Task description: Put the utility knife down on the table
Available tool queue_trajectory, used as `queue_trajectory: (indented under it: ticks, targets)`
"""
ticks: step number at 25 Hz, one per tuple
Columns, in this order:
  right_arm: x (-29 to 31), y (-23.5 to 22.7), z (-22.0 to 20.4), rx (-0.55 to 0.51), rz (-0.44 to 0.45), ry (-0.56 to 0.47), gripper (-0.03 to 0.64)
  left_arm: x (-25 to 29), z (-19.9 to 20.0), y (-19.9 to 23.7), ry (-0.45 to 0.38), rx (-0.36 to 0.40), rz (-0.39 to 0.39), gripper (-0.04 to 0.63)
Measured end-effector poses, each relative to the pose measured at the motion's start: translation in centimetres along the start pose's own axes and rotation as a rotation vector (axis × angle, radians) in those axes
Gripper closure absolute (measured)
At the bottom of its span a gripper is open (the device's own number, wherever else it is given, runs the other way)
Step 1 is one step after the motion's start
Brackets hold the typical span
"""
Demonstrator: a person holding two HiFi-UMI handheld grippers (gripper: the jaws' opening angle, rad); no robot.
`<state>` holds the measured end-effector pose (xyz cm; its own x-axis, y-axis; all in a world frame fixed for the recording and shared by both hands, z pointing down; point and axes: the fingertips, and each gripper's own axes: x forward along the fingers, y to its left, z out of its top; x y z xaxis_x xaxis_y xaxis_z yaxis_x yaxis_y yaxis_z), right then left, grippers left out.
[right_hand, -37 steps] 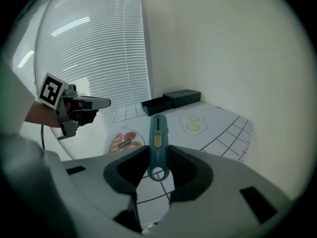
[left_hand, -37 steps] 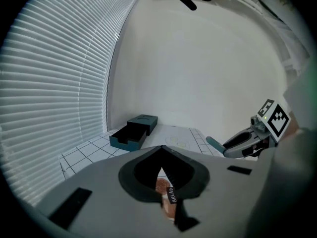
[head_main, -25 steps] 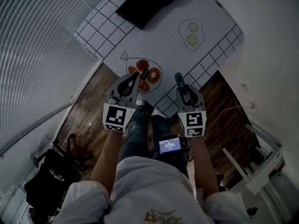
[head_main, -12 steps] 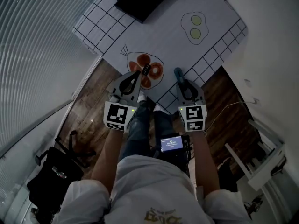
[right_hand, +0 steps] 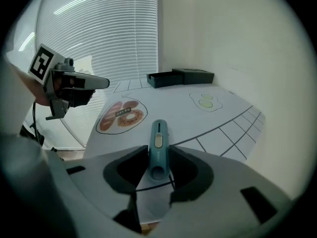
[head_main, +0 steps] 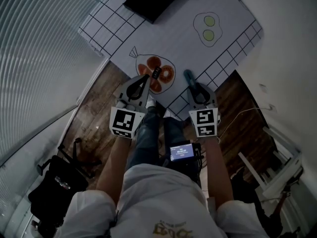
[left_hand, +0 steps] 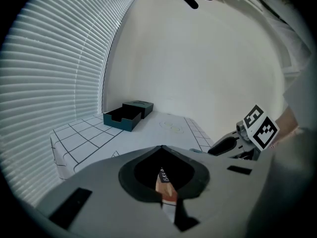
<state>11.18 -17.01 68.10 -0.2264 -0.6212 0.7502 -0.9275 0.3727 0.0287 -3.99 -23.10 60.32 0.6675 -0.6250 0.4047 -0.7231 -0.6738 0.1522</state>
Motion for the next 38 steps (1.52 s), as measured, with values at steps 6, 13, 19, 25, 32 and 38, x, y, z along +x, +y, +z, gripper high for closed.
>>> queue_trajectory:
  ticks: [6, 13, 19, 25, 32, 38]
  targets:
    - [0.1, 0.0, -0.1, 0.013, -0.002, 0.014, 0.479, -0.2, 0.2, 0.0, -0.001, 0.002, -0.004, 0.588]
    - [-0.5, -0.1, 0.5, 0.03, -0.015, -0.016, 0.468, -0.4, 0.4, 0.0, -0.002, 0.009, -0.004, 0.588]
    - [-1.9, -1.1, 1.4, 0.011, -0.079, -0.067, 0.551, -0.6, 1.1, -0.5, -0.014, 0.017, -0.007, 0.588]
    - [-3.5, -1.2, 2.7, 0.013, -0.092, -0.137, 0.608, -1.0, 1.7, -0.8, -0.023, 0.027, -0.005, 0.588]
    - [-5.8, -1.7, 4.6, 0.049, -0.096, -0.208, 0.609, -1.8, 3.6, -1.2, -0.052, 0.038, -0.002, 0.588]
    - [-8.3, -2.9, 6.1, 0.079, -0.128, -0.264, 0.609, -2.7, 6.4, -1.9, -0.097, 0.062, 0.002, 0.588]
